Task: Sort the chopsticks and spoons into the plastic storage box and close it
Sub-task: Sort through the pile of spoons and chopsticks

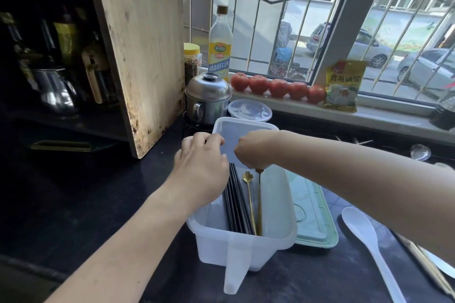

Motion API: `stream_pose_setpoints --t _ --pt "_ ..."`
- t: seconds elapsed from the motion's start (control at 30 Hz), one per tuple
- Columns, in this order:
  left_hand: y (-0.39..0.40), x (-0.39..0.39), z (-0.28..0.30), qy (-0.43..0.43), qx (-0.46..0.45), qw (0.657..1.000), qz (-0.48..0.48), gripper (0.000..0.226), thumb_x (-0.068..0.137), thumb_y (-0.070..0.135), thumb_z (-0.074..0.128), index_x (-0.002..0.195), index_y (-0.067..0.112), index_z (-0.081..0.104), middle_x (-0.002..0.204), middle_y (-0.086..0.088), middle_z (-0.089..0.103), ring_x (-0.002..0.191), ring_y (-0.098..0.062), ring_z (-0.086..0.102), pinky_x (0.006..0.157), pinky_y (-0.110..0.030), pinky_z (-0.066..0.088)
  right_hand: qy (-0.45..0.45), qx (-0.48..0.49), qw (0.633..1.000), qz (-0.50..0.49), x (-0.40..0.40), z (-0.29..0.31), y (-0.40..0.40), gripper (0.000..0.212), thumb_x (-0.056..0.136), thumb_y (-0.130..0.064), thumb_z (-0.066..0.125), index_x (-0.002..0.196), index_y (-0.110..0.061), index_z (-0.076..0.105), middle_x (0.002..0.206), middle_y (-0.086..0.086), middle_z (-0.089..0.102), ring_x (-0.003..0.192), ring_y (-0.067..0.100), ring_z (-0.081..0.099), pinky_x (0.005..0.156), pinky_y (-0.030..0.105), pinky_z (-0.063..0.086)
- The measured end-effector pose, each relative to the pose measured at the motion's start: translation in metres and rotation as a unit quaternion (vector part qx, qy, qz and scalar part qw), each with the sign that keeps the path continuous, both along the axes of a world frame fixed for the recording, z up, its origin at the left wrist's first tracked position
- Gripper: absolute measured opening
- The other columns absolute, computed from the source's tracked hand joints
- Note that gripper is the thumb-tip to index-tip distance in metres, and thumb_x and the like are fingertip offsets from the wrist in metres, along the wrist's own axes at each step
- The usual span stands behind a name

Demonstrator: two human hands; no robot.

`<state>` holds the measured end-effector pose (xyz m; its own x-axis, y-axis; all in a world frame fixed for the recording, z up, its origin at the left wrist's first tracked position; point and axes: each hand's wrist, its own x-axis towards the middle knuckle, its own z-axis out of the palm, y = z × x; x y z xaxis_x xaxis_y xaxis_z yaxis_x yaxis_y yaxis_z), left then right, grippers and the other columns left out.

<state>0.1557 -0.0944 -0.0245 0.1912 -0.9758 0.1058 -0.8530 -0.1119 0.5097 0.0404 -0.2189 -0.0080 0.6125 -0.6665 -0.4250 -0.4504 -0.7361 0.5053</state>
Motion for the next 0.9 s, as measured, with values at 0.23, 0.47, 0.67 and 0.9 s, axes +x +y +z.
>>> stream_pose_setpoints --t 0.23,0.47,0.67,0.9 --pt "0.000 -0.001 0.000 0.000 -0.001 1.000 0.005 0.041 0.105 0.028 0.040 0.146 0.027 0.041 0.154 0.003 0.033 0.145 -0.021 0.019 0.115 -0.039 0.021 0.032 0.035 0.999 -0.023 0.005 -0.018 -0.003 0.025 0.098 -0.012 0.058 0.074 -0.013 0.052 0.079 0.002 0.051 0.062 0.017 0.046 0.067 0.034 0.046" --pt "0.001 -0.001 0.002 -0.004 0.003 1.000 0.005 0.041 0.105 0.028 0.040 0.146 0.027 0.042 0.154 0.003 0.034 0.145 -0.022 0.021 0.115 -0.039 0.021 0.073 0.081 0.994 -0.023 0.006 -0.018 -0.004 0.020 0.097 -0.009 0.059 0.112 -0.008 0.073 0.105 0.006 0.069 0.096 0.027 0.060 0.075 0.034 0.046" --pt "0.001 -0.001 0.002 -0.004 0.003 1.000 0.007 0.041 0.105 0.027 0.040 0.145 0.027 0.043 0.154 0.003 0.035 0.145 -0.022 0.021 0.115 -0.040 0.021 0.089 0.053 0.994 0.042 0.008 -0.020 -0.008 0.031 0.101 -0.008 0.051 0.124 -0.011 0.069 0.111 0.007 0.070 0.088 0.021 0.051 0.048 0.024 0.027" --pt "0.001 -0.002 0.002 -0.007 0.005 1.000 0.010 0.041 0.105 0.028 0.040 0.145 0.026 0.043 0.154 0.002 0.036 0.145 -0.023 0.022 0.116 -0.041 0.021 0.077 0.036 0.996 0.021 0.007 -0.023 -0.009 0.022 0.103 -0.018 0.053 0.105 -0.006 0.071 0.081 0.002 0.059 0.082 0.021 0.049 0.048 0.025 0.029"
